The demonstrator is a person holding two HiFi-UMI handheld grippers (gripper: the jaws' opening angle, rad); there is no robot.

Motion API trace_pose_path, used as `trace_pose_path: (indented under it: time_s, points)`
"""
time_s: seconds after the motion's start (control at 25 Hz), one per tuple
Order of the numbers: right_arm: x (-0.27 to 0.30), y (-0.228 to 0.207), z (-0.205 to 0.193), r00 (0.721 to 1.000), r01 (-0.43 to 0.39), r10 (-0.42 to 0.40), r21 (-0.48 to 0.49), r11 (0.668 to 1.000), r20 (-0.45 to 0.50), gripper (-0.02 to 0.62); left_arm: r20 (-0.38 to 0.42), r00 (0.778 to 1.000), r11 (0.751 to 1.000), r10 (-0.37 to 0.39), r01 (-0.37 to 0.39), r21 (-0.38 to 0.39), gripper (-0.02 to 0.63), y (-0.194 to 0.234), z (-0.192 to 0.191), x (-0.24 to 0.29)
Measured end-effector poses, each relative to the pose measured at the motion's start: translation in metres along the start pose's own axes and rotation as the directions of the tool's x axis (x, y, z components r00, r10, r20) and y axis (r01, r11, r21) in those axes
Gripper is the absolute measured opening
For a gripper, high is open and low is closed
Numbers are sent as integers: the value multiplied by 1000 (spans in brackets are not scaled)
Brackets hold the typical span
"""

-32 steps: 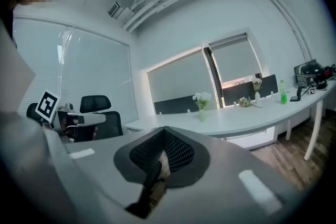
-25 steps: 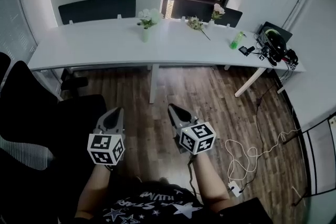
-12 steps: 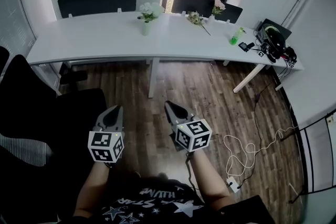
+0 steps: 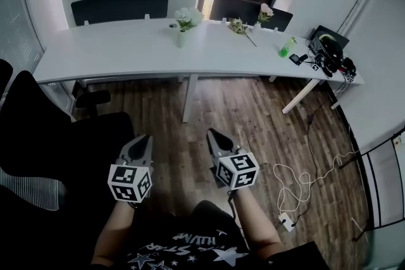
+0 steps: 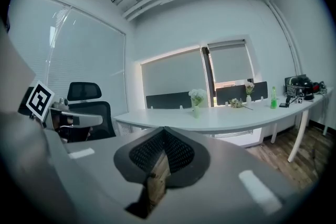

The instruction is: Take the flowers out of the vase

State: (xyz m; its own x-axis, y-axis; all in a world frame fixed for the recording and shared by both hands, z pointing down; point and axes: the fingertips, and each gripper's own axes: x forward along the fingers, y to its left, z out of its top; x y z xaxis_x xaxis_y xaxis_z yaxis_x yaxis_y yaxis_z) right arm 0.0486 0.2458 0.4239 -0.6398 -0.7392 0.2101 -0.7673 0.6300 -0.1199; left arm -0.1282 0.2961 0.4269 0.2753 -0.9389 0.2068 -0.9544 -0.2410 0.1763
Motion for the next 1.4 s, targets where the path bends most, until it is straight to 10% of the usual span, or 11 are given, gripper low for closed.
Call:
trace_pose_path:
  time_s: [0.44, 1.4]
  points:
    - [26, -30, -9, 1000, 23, -25, 85, 996, 12, 3, -35, 999, 999, -40, 41, 27, 8, 12, -5, 35]
    - [220, -183, 51, 985, -174, 174, 118, 978, 8, 3, -50, 991, 992, 122, -121, 35, 8, 48, 49, 243]
